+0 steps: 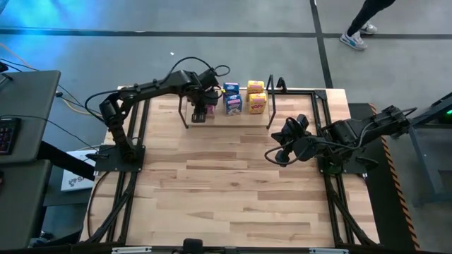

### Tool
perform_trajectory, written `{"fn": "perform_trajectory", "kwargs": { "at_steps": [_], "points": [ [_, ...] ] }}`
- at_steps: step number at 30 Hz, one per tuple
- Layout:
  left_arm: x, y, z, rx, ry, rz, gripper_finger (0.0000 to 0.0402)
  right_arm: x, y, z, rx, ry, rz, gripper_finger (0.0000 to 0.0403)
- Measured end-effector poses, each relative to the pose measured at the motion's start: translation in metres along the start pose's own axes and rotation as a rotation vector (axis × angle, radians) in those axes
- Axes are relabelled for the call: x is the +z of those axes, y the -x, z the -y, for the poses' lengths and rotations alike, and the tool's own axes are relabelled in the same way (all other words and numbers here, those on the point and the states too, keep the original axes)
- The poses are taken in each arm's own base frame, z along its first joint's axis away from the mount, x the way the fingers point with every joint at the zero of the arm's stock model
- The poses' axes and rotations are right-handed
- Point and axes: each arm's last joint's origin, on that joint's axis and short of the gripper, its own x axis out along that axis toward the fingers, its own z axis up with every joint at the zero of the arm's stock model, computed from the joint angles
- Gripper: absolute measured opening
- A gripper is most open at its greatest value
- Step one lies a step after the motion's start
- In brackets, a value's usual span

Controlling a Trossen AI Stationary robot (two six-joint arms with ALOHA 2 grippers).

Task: Stack cereal on shelf
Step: Put the purple cereal box on the shelf aligned with the other purple cereal box

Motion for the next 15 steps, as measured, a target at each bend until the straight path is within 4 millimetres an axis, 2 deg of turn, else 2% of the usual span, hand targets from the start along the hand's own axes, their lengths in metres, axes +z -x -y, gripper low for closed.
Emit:
{"fn": "perform_trajectory", "kwargs": {
  "at_steps": [15],
  "points": [
    [0.0015, 0.0, -0.0025, 0.013, 0.005, 0.024, 0.0163, -0.0001, 0.0, -0.0001, 0.005, 0.0, -0.004, 0.0]
  ]
}}
